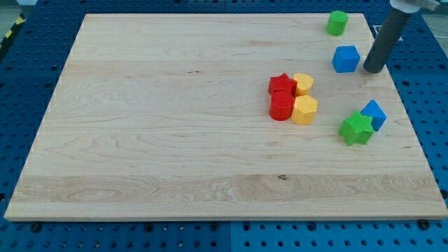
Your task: Move the blue cube towards the center right
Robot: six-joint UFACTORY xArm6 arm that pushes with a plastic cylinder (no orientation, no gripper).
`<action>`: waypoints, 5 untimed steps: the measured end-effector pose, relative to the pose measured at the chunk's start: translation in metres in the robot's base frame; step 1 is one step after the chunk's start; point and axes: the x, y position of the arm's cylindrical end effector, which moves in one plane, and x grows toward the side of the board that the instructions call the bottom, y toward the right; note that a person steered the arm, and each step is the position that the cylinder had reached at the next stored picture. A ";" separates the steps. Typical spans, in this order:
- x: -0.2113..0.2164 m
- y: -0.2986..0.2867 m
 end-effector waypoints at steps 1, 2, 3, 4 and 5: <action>-0.028 -0.017; -0.039 -0.061; -0.032 -0.085; -0.014 -0.090; -0.013 -0.090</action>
